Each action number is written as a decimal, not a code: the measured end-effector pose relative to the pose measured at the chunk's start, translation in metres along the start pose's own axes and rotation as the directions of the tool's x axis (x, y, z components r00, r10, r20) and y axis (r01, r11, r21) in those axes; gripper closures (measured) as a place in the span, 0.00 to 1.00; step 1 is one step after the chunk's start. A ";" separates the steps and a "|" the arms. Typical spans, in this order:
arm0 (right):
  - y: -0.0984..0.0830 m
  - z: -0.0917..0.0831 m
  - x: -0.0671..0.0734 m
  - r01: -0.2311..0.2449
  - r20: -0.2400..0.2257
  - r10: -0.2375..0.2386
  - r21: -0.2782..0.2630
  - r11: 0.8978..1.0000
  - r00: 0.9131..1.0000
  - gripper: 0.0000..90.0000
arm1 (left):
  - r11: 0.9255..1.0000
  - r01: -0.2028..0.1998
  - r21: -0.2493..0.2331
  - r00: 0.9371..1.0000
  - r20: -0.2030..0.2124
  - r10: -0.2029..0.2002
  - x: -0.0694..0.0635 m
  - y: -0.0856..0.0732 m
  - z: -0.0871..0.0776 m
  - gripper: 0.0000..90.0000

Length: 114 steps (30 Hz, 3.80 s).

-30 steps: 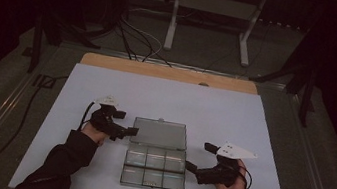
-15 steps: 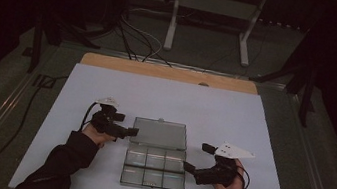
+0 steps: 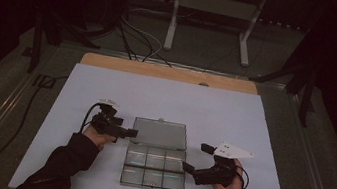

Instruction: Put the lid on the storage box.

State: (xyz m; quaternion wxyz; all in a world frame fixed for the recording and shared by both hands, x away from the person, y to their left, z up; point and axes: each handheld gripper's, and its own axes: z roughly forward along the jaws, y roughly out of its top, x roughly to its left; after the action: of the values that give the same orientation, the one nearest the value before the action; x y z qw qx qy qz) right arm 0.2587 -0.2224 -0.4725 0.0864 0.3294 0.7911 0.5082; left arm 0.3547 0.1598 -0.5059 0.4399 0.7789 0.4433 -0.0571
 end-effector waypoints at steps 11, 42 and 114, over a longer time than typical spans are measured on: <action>0.000 0.000 0.000 -0.001 -0.002 0.001 -0.002 1.000 1.000 0.01 | 0.999 0.041 0.028 0.999 0.022 -0.042 0.004 -0.004 0.007 0.03; 0.000 -0.001 -0.002 -0.004 0.001 0.004 0.003 1.000 1.000 0.01 | 0.987 0.144 0.071 0.977 0.147 -0.153 0.017 -0.012 0.019 0.56; 0.000 -0.001 -0.002 -0.013 0.003 0.013 0.000 1.000 1.000 0.01 | 0.990 -0.117 -0.083 0.962 0.236 0.134 0.010 -0.013 -0.008 0.96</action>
State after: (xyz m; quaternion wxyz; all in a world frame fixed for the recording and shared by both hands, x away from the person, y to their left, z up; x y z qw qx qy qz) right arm 0.2598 -0.2245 -0.4727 0.0842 0.3350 0.7889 0.5082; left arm 0.3491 0.1750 -0.5143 0.5195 0.7773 0.3380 -0.1083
